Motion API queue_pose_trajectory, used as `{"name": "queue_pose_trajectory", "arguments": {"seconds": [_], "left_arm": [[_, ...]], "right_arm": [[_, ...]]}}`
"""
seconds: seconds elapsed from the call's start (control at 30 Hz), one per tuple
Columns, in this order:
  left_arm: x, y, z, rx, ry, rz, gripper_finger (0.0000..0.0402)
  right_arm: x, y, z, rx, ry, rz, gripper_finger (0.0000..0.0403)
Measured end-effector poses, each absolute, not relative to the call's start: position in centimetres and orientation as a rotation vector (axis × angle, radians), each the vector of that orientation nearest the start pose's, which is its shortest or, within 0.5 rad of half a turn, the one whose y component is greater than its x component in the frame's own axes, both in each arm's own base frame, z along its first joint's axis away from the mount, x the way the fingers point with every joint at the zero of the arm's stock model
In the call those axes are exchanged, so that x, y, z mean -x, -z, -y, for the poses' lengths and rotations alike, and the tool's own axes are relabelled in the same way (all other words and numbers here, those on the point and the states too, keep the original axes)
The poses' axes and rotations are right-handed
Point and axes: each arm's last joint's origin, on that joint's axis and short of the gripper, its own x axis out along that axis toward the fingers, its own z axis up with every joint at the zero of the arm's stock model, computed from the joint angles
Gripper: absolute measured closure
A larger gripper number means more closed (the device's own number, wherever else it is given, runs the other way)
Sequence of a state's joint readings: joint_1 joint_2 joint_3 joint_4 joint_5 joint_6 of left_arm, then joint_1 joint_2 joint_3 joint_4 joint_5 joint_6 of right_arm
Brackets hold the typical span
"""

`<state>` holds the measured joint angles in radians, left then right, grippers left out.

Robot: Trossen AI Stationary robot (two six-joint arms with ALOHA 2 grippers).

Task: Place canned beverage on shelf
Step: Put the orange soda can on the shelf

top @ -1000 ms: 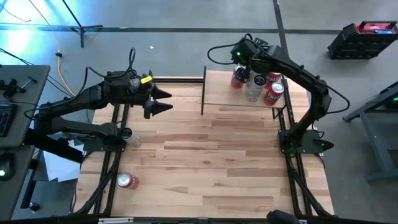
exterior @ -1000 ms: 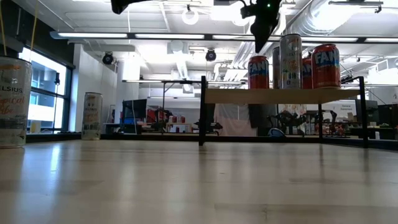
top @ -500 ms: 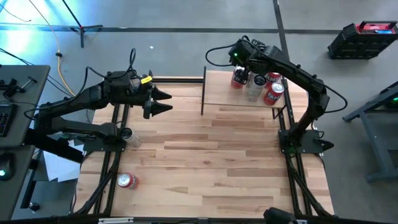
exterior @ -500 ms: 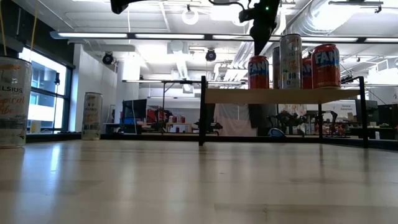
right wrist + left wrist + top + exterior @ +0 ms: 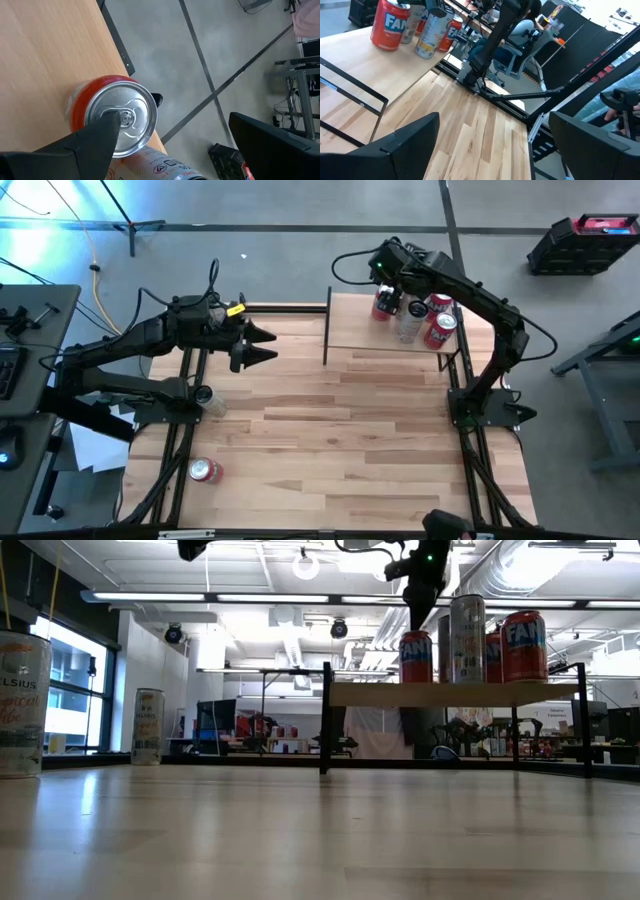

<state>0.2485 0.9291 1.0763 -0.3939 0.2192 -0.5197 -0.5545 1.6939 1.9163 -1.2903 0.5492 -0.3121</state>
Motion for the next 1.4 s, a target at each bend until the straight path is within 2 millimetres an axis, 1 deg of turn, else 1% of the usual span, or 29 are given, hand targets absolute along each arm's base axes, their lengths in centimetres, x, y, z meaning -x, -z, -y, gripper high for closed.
{"name": "queue_pose_trajectory", "arguments": {"seconds": [0.27,0.43,0.63,0.77,1.0,1.2,1.4], "left_arm": [[-18.4,-38.7,-4.0,0.549,-0.091,-0.224,0.0037],[-18.4,-38.7,-4.0,0.546,-0.098,-0.222,0.0037],[-18.4,-38.7,-4.1,0.546,-0.101,-0.222,0.0037],[-18.4,-38.7,-4.1,0.546,-0.102,-0.221,0.0037],[-18.4,-38.7,-4.1,0.546,-0.103,-0.222,0.0037],[-18.4,-38.7,-4.1,0.546,-0.103,-0.221,0.0037],[-18.4,-38.7,-4.1,0.547,-0.103,-0.221,0.0037]], "right_arm": [[-26.8,-39.7,18.1,0.252,0.794,-1.263,0.0041],[-27.2,-39.7,17.4,0.287,0.757,-1.268,0.0041],[-27.4,-39.9,17.1,0.300,0.763,-1.250,0.0041],[-27.4,-40.5,17.3,0.320,0.822,-1.197,0.0041],[-26.7,-40.3,18.7,0.280,0.860,-1.213,0.0041],[-26.5,-40.1,19.3,0.238,0.845,-1.198,0.0041],[-26.6,-40.1,19.3,0.230,0.830,-1.190,0.0041]]}}
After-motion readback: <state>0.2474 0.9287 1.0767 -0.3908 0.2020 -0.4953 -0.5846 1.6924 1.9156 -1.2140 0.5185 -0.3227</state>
